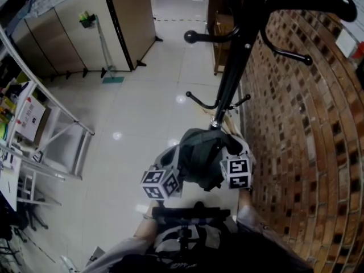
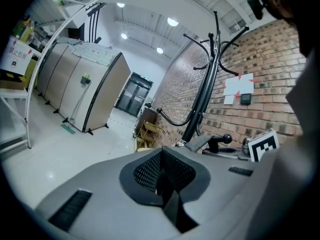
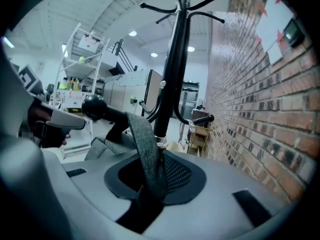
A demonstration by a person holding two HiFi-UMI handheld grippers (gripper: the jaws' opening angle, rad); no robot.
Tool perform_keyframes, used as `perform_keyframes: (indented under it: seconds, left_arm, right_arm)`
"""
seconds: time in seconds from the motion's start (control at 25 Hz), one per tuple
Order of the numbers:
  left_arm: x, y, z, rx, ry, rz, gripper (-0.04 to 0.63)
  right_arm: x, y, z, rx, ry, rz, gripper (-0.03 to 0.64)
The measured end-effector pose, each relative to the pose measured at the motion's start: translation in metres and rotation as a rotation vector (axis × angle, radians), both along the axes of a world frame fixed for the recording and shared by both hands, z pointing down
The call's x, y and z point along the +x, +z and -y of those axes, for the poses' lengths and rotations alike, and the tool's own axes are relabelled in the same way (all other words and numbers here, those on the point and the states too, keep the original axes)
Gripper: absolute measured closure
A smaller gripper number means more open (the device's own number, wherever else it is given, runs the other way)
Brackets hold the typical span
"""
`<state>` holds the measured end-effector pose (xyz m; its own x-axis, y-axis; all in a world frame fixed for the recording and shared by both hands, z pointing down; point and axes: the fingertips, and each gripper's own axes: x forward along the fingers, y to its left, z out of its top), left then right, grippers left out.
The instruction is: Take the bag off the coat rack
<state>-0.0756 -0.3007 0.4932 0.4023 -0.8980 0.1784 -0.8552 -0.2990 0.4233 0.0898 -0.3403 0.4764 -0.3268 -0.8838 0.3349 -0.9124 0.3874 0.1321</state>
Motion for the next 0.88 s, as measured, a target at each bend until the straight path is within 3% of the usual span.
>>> perform_keyframes:
  seconds: [0.2, 0.36, 0.56, 0.88]
  left_arm:
    - [-0.001, -0.001, -0.001, 0.003, -0.009, 0.0, 0.588]
    - [-0.008, -0.002, -0.002, 0.002, -0.027, -0.003, 0.588]
    - [-0.017, 0.0, -0.006, -0.005, -0.044, -0.008, 0.588]
    - [-0.022, 0.01, -0.016, -0.032, -0.045, -0.026, 0.588]
  right_arm:
    - [0.009, -0.013, -0.003, -0.003, 0.066, 0.159, 0.543]
    - [0.008, -0.025, -0.008, 0.003, 0.078, 0.221, 0.543]
    - [0.006, -0.042, -0.021, 0.01, 0.079, 0.233, 0.543]
    - [0.005, -0.066, -0.046, 0.041, 0.061, 0.159, 0.543]
